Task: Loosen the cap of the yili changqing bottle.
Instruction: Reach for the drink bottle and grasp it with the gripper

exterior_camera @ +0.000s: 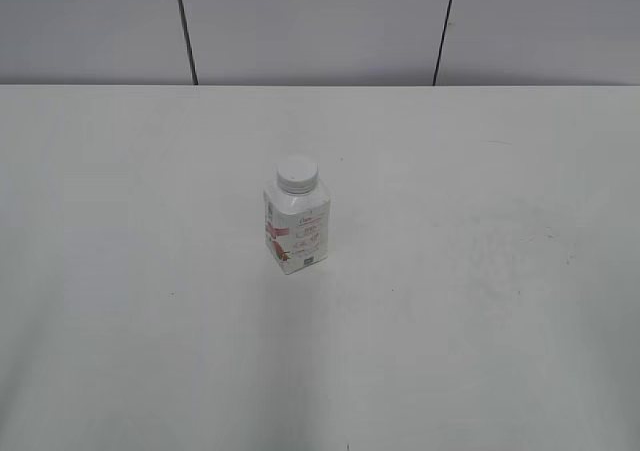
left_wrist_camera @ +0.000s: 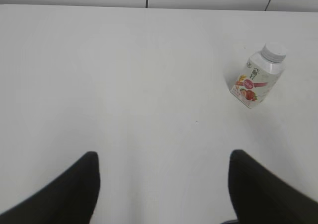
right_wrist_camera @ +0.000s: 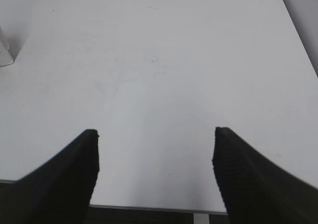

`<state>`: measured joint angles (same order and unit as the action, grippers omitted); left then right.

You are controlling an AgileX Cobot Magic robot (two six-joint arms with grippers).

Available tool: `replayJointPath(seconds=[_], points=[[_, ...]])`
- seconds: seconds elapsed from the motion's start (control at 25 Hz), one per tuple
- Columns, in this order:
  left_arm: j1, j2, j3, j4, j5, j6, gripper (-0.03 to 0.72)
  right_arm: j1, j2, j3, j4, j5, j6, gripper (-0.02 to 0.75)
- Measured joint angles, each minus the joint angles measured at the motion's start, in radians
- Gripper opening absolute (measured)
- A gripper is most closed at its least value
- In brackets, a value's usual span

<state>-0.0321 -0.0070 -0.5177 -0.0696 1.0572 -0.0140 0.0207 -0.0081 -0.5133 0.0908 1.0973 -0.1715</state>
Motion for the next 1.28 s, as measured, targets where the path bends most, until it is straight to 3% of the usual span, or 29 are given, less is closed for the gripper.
replayJointPath(seconds=[0.48, 1.04, 1.28], points=[[0.000, 0.016, -0.019, -0.001, -0.035, 0.000, 0.494, 0.000, 0.000, 0.000, 0.000, 0.000, 0.000, 0.566], [0.000, 0.448, -0.058, -0.055, -0.592, 0.188, 0.494, 0.000, 0.000, 0.000, 0.000, 0.000, 0.000, 0.566], [0.000, 0.653, -0.015, -0.135, -0.833, 0.236, 0.494, 0.000, 0.000, 0.000, 0.000, 0.000, 0.000, 0.566]])
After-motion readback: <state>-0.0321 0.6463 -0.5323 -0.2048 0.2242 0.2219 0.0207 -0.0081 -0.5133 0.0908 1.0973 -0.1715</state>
